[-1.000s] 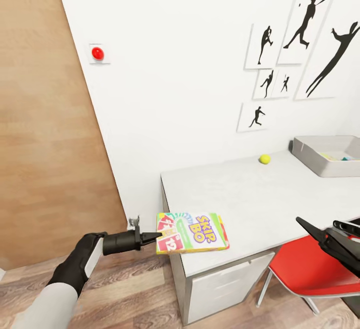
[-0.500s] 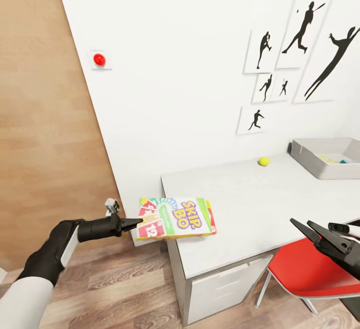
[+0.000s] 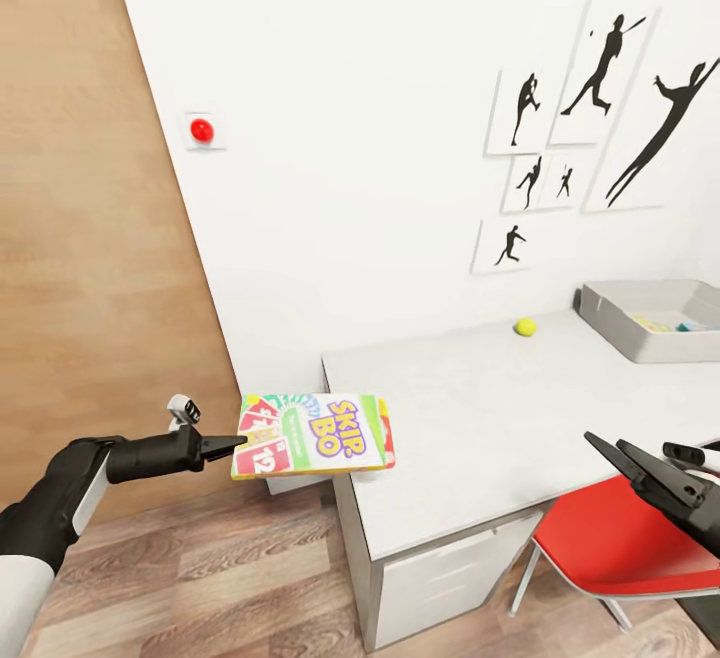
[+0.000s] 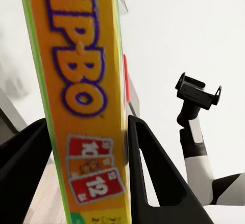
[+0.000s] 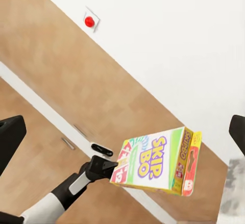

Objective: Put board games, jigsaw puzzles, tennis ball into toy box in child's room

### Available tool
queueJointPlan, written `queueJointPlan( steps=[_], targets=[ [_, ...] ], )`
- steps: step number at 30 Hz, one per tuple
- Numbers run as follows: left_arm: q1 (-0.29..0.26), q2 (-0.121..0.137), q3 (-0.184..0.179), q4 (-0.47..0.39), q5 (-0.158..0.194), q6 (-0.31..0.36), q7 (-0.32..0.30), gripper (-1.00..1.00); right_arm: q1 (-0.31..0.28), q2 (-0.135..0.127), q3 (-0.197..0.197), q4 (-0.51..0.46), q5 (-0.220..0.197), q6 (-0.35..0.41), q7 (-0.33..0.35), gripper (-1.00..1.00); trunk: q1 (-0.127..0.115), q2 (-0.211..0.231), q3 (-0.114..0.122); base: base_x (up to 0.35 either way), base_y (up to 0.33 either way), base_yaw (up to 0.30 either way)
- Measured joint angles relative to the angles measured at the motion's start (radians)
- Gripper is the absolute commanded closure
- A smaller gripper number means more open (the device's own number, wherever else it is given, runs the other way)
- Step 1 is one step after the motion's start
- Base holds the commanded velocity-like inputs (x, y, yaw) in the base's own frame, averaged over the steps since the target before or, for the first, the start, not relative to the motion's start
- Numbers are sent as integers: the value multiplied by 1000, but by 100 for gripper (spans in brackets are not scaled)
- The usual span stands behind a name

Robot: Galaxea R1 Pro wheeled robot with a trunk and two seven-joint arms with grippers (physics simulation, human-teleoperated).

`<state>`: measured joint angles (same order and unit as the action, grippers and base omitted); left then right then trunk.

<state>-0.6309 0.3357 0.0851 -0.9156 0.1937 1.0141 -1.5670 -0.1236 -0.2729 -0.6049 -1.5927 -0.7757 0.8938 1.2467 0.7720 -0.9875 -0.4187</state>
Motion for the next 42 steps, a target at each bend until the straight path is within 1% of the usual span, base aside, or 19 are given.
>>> queueJointPlan(
  steps=[7,11,15,18,23,27,30,38,42],
  targets=[
    [0,1,0,0,0,-2,0,100,0,2,-1,0,0,-10,1,-100,-27,49,22,0,0,0],
    [0,1,0,0,0,-2,0,100,0,36,-4,0,1,-13,2,-100,-42,77,35,-10,0,0],
    [1,1,0,0,-1,-2,0,100,0,48,-5,0,1,-13,3,-100,-57,105,47,-94,0,0],
    [0,1,0,0,0,-2,0,100,0,50,-5,0,1,-13,3,-100,-69,126,57,-193,0,-21],
    [0,0,-1,0,-1,-3,0,100,0,51,-8,0,0,-13,6,-100,-88,161,76,-300,0,-177],
    [0,0,-1,0,-1,-3,0,100,0,51,-39,0,-1,-11,5,-100,-103,189,93,-307,0,-214],
    [1,0,-1,0,-2,-3,0,100,0,50,-57,0,-1,-9,5,-100,-115,210,106,-107,0,-218],
    [0,0,-2,0,-4,-3,0,100,0,49,-67,0,0,-7,7,-100,-146,266,141,-12,0,-219],
    [0,0,-2,1,-4,-2,0,100,0,49,-94,0,-1,-6,10,-100,-161,294,158,-1,0,-219]
  ],
)
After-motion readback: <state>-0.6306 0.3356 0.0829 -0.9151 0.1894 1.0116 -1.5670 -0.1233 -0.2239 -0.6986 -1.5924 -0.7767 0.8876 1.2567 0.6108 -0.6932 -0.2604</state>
